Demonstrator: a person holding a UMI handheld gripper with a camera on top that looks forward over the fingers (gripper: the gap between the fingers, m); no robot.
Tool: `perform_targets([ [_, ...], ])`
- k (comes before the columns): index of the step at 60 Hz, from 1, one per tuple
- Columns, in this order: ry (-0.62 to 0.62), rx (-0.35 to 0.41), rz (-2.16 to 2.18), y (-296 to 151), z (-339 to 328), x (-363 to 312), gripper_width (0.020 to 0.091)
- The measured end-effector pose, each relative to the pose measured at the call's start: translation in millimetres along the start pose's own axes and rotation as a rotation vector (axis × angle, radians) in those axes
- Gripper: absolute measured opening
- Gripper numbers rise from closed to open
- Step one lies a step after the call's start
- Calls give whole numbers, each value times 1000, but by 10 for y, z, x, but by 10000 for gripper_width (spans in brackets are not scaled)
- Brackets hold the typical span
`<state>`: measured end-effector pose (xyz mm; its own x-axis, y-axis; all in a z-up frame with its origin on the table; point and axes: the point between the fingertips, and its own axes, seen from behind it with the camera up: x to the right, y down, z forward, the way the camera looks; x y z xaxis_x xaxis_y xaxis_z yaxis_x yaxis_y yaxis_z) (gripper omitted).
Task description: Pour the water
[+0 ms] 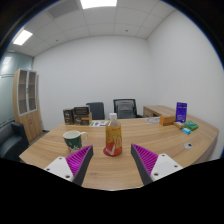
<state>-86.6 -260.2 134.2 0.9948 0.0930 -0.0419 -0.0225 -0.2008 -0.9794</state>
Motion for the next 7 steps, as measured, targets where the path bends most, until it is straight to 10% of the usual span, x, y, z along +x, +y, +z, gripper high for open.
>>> perform_targets([
  [7,-9,6,3,8,-170,-17,833],
])
